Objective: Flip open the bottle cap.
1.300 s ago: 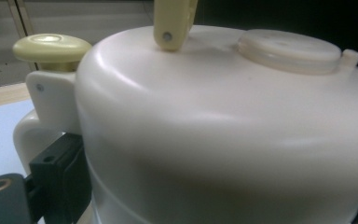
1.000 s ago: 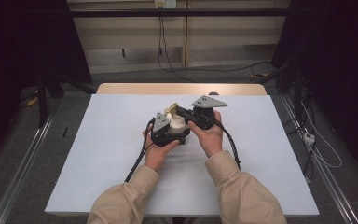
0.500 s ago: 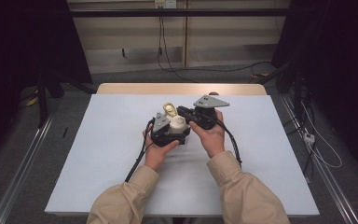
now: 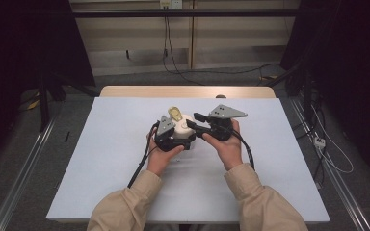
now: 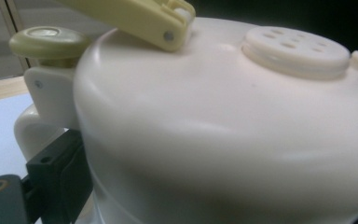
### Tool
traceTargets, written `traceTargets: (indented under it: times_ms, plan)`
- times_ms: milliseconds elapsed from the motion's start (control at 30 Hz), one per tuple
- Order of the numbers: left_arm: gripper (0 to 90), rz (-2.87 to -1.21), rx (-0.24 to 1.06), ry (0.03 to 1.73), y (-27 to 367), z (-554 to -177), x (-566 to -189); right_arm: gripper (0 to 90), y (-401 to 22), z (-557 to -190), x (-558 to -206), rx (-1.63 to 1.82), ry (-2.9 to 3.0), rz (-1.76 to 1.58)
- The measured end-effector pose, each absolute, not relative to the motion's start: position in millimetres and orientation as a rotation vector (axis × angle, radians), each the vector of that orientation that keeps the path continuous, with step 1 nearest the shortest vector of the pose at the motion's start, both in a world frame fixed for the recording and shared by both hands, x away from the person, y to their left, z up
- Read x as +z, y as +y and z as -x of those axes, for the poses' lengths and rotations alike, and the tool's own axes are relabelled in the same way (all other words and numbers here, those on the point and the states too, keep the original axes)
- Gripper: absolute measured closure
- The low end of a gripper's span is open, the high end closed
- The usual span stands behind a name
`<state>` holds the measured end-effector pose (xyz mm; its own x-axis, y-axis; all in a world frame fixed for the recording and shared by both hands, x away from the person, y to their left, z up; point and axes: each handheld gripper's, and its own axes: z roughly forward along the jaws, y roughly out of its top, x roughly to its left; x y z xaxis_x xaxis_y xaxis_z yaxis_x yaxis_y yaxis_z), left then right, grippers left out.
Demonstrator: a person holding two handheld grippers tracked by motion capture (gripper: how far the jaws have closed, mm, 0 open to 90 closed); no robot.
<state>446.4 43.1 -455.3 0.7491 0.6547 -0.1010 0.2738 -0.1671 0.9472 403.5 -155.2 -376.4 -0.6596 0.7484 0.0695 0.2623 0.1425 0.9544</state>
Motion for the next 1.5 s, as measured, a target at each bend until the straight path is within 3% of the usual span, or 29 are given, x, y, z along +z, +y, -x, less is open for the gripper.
traceTargets:
  times_ms: [167,367,600,1500]
  plan:
    - [4.4,-1.766,0.344,0.736,47.1,-444.7,-454.4,37.0,-168.0,-392.9,-382.5,1.525,1.974,-1.007]
    - [4.2,-1.807,0.355,0.707,48.5,-440.3,-451.6,24.5,-186.1,-380.4,-390.1,1.499,1.962,-1.027]
    - [3.8,-1.896,0.364,0.708,50.5,-437.8,-457.3,19.4,-203.9,-365.6,-402.1,1.481,1.937,-1.054]
    - [5.5,-1.851,0.325,0.72,143.0,-395.0,-438.5,14.4,-236.5,-330.2,-432.1,1.389,1.952,-1.074]
